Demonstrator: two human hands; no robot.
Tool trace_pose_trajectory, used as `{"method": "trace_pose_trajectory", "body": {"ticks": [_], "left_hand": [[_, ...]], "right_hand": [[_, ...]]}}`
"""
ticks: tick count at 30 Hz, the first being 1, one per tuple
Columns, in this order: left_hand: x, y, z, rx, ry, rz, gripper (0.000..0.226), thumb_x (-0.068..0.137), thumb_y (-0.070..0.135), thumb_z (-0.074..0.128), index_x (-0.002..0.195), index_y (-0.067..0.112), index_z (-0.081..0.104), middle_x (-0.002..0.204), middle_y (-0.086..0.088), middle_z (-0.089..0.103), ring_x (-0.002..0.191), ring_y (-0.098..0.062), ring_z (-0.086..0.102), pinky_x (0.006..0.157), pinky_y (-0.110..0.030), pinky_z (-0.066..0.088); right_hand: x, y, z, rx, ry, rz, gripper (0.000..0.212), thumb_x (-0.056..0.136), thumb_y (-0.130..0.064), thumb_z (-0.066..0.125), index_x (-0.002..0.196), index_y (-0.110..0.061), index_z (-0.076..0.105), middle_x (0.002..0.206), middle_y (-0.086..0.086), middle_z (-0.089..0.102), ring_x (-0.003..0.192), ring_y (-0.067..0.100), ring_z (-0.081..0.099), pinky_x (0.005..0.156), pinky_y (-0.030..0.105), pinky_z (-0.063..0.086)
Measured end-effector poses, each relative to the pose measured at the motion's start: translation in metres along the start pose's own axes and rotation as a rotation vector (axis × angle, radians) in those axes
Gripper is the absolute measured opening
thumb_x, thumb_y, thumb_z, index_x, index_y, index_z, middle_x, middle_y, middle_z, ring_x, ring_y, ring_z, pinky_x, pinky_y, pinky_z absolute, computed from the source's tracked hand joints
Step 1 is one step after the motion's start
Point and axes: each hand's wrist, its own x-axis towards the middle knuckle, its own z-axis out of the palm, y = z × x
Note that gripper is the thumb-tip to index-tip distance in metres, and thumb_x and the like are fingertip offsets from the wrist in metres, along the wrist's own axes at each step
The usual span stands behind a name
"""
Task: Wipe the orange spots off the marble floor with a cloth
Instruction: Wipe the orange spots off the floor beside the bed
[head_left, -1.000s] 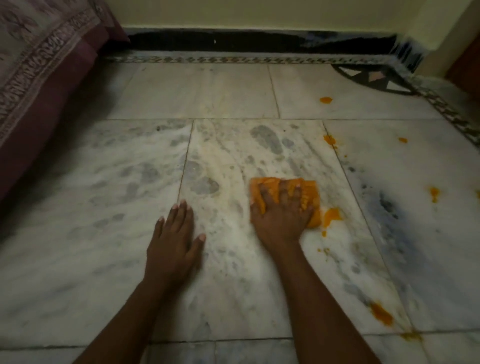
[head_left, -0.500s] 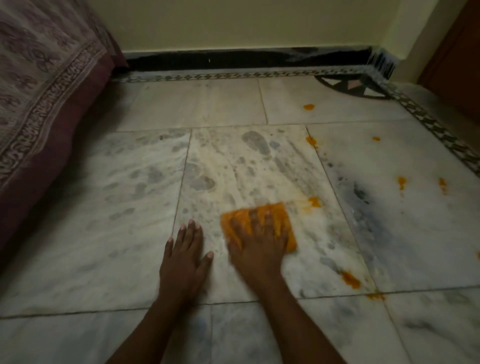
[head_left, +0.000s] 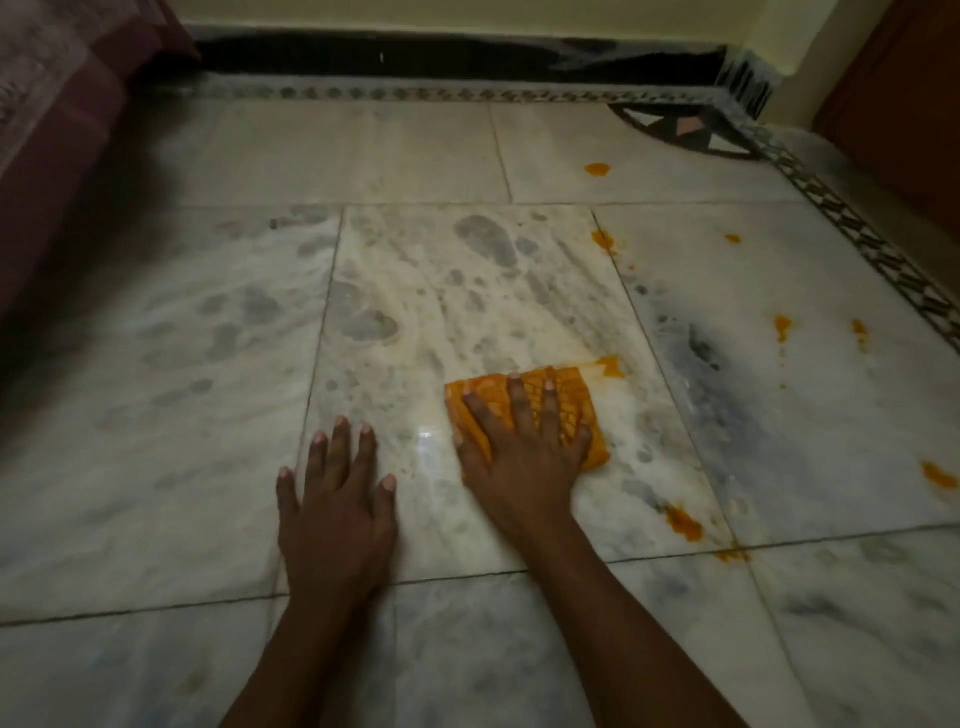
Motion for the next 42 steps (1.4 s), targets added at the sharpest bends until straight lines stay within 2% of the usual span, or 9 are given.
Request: {"method": "trace_pose_trajectory", "body": {"ticks": [8,15,21,24,28,34,37,40,42], "left_hand": [[0.016,0.0,-0.008,0.028,-0.031,0.003,0.069,0.095,0.052,0.029,0.159,0.026,0.036,0.17,-0.001,0.022,0.157,-0.026,0.022,0.123,-0.058,0.015],[0.012,0.003,-0.012,0.077,-0.057,-0.019,0.069,0.096,0.05,0.029,0.16,0.025,0.034,0.171,0.0,0.019,0.158,-0.028,0.021,0.123,-0.06,0.016],[0.006,0.004,-0.011,0.048,-0.075,-0.014,0.07,0.095,0.049,0.029,0.162,0.027,0.028,0.172,0.002,0.014,0.16,-0.023,0.013,0.126,-0.057,0.008],[0.009,0.004,-0.008,0.023,-0.053,-0.002,0.07,0.095,0.049,0.03,0.161,0.026,0.03,0.172,0.001,0.016,0.159,-0.02,0.013,0.126,-0.056,0.007],[0.002,0.012,-0.015,-0.072,-0.008,0.019,0.069,0.092,0.045,0.037,0.154,0.016,0.046,0.167,-0.007,0.032,0.156,-0.026,0.027,0.125,-0.055,0.015],[-0.014,0.009,0.0,0.009,0.019,0.095,0.079,0.092,0.049,0.022,0.155,0.006,0.041,0.166,-0.014,0.03,0.155,-0.035,0.028,0.124,-0.053,0.022],[-0.02,0.01,0.004,0.04,0.01,0.09,0.084,0.092,0.055,0.014,0.158,0.007,0.036,0.168,-0.013,0.026,0.156,-0.034,0.025,0.124,-0.053,0.02],[-0.039,0.016,0.003,0.02,-0.026,0.109,0.087,0.092,0.06,0.01,0.161,0.01,0.028,0.17,-0.01,0.02,0.158,-0.032,0.018,0.125,-0.051,0.017],[-0.058,0.023,0.003,-0.002,-0.044,0.133,0.086,0.092,0.061,0.01,0.162,0.013,0.027,0.171,-0.008,0.016,0.159,-0.03,0.015,0.126,-0.049,0.015]], "right_hand": [[-0.024,0.005,0.003,-0.05,0.014,-0.063,0.059,0.095,-0.075,0.038,0.152,-0.063,0.03,0.173,-0.009,0.022,0.159,0.031,0.017,0.118,0.067,0.011],[-0.097,0.025,-0.011,-0.092,0.045,-0.203,0.057,0.098,-0.065,0.043,0.154,-0.054,0.037,0.171,-0.004,0.028,0.156,0.03,0.029,0.114,0.063,0.025],[-0.027,0.024,0.005,-0.038,0.08,0.191,0.061,0.095,-0.069,0.033,0.154,-0.054,0.037,0.171,-0.001,0.027,0.159,0.036,0.014,0.119,0.069,0.008],[-0.009,-0.007,0.019,0.034,0.158,0.054,0.056,0.094,-0.064,0.043,0.148,-0.05,0.05,0.166,0.003,0.039,0.154,0.041,0.029,0.116,0.066,0.013],[-0.124,0.028,0.002,-0.026,0.185,-0.184,0.05,0.095,-0.064,0.049,0.144,-0.053,0.053,0.164,-0.004,0.042,0.15,0.03,0.041,0.112,0.059,0.027],[-0.084,0.064,-0.001,-0.005,0.217,0.183,0.054,0.09,-0.065,0.048,0.141,-0.05,0.057,0.157,0.003,0.052,0.15,0.039,0.039,0.115,0.065,0.014],[-0.084,0.034,0.009,0.019,0.227,0.026,0.054,0.092,-0.064,0.047,0.143,-0.049,0.056,0.161,0.004,0.048,0.151,0.041,0.035,0.116,0.065,0.011],[-0.158,0.051,0.005,0.042,0.246,-0.244,0.049,0.096,-0.063,0.051,0.142,-0.051,0.056,0.161,-0.002,0.048,0.15,0.033,0.042,0.117,0.064,0.026],[-0.192,0.086,-0.005,0.059,0.254,-0.248,0.049,0.095,-0.064,0.05,0.142,-0.052,0.056,0.161,-0.002,0.047,0.149,0.032,0.044,0.113,0.064,0.033]]}}
